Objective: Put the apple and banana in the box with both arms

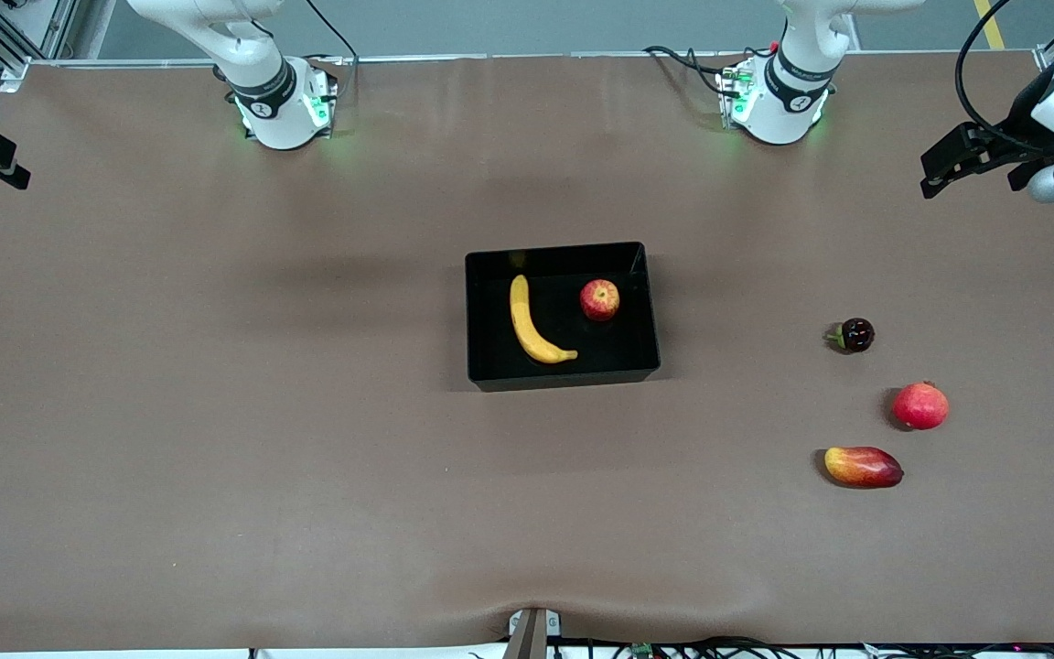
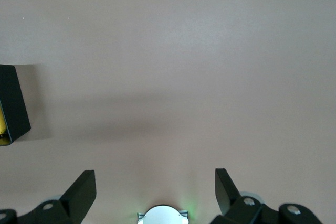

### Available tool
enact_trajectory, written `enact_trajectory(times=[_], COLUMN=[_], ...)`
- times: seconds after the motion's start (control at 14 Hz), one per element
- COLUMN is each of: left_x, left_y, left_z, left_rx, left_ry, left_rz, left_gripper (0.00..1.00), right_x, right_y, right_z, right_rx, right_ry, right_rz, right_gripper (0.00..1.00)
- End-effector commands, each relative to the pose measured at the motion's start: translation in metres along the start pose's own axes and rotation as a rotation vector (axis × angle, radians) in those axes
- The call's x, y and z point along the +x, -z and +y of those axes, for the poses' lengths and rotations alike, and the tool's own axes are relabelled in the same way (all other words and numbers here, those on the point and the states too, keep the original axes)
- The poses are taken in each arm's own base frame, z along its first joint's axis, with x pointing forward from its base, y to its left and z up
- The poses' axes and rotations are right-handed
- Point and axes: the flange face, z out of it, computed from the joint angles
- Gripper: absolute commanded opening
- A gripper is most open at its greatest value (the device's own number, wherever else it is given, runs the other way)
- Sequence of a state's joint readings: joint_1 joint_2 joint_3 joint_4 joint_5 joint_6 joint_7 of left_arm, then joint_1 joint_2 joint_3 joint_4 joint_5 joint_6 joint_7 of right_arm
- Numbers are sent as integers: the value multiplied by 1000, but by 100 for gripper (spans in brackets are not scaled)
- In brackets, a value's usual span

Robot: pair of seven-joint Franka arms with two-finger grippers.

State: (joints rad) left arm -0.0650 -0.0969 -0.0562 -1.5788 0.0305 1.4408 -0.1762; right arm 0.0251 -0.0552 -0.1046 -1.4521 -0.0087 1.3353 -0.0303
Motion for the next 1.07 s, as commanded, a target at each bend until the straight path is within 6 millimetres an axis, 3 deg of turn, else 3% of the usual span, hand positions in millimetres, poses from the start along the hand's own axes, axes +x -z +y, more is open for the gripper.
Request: enact_trajectory(times=[0.0,0.29,1.0], left_x=[-2,-1,1], left_y=[6,17,15], left_z=[0,-3,-1], left_rx=[12,1,11], left_ry=[-7,1,-1], left_rz=[14,26,9], left_gripper=[100,100,100], right_x=[-1,-1,-1], right_y=[2,2,1], right_z=[4,4,4], right_rx=[-8,-8,-8], right_ry=[4,4,4], right_rz=[-3,-3,-5], right_gripper=[100,100,100])
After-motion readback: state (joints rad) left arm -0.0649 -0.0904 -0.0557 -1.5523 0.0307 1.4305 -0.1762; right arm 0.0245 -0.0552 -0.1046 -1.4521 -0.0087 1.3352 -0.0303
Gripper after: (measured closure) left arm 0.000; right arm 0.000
